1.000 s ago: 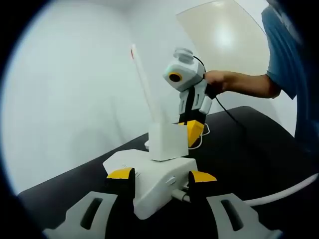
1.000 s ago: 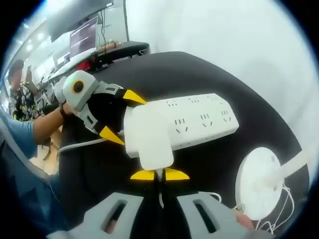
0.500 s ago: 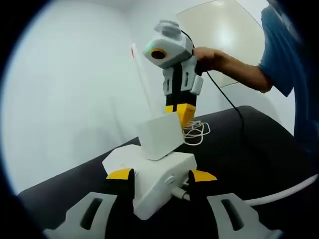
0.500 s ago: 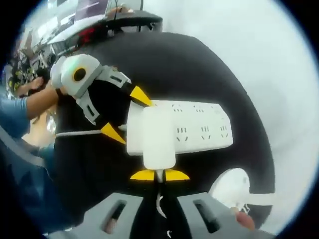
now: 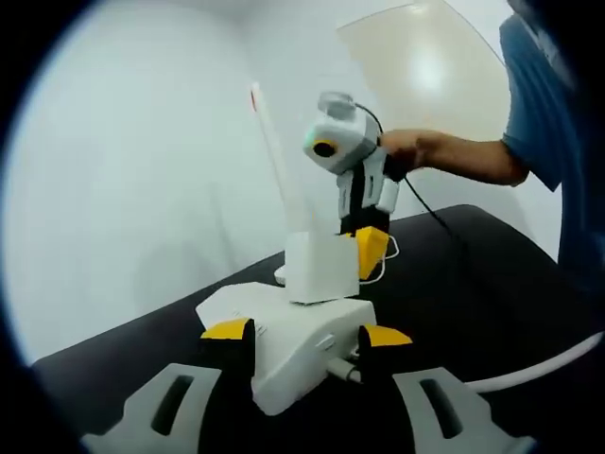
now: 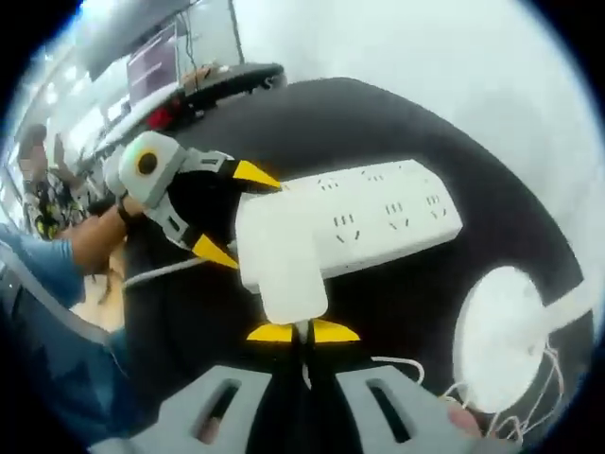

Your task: Insert the desk lamp plug into the socket, turn on the power strip switch, turn on the lamp switch, then turn off the lamp switch, turn off the power strip switch, and remove the plug from the socket.

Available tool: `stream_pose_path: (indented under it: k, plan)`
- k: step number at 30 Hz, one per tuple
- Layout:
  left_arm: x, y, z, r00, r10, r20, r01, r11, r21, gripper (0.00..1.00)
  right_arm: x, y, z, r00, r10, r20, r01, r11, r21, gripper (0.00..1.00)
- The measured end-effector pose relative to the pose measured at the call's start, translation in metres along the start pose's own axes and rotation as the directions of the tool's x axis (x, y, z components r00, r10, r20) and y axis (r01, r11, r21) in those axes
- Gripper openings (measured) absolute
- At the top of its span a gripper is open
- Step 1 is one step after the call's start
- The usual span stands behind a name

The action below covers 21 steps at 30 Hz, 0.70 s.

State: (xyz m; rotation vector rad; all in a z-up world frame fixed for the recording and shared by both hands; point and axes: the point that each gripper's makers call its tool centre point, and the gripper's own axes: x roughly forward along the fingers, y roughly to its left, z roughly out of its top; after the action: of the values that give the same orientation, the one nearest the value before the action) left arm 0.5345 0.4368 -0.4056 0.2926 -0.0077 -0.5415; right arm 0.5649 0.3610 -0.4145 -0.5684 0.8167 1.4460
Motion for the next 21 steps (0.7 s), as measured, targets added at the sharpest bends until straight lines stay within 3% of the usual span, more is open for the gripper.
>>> stream_pose_path:
  k: [5, 8, 11, 14, 15, 16, 19, 21]
  plan:
    - [0.000, 0.000, 0.000, 1.000, 0.001, -0.003, -0.001, 1.000, -0.003, 0.41, -0.002, 0.003, 0.004, 0.994, -0.081, -0.074, 0.075, 0.994, -0.085, 0.05]
    - [-0.001, 0.000, -0.001, 1.000, 0.001, -0.006, -0.001, 1.000, -0.004, 0.41, -0.013, 0.009, 0.017, 0.987, -0.123, -0.104, 0.108, 0.984, -0.144, 0.05]
    - [-0.001, 0.000, -0.001, 1.000, 0.001, -0.007, -0.001, 1.000, -0.007, 0.41, -0.014, -0.002, 0.036, 0.958, -0.203, -0.204, 0.145, 0.952, -0.270, 0.05]
    - [-0.001, 0.002, -0.001, 1.000, 0.006, -0.003, -0.006, 1.000, -0.021, 0.42, -0.016, 0.006, 0.040, 0.944, -0.244, -0.221, 0.165, 0.932, -0.323, 0.05]
    - [-0.001, 0.003, -0.001, 1.000, 0.005, -0.002, -0.005, 1.000, -0.024, 0.42, -0.014, 0.000, 0.043, 0.943, -0.241, -0.229, 0.160, 0.933, -0.323, 0.05]
    - [-0.001, 0.003, -0.002, 1.000, 0.005, -0.003, -0.005, 1.000, -0.024, 0.42, -0.015, -0.003, 0.041, 0.945, -0.235, -0.227, 0.157, 0.936, -0.315, 0.05]
    - [0.000, -0.001, -0.001, 1.000, 0.001, -0.006, -0.001, 1.000, -0.016, 0.42, -0.010, -0.006, 0.034, 0.976, -0.159, -0.151, 0.124, 0.967, -0.221, 0.05]
    - [0.001, -0.001, -0.001, 1.000, -0.002, -0.005, 0.002, 1.000, -0.013, 0.42, -0.008, -0.007, 0.026, 0.984, -0.135, -0.118, 0.113, 0.978, -0.176, 0.05]
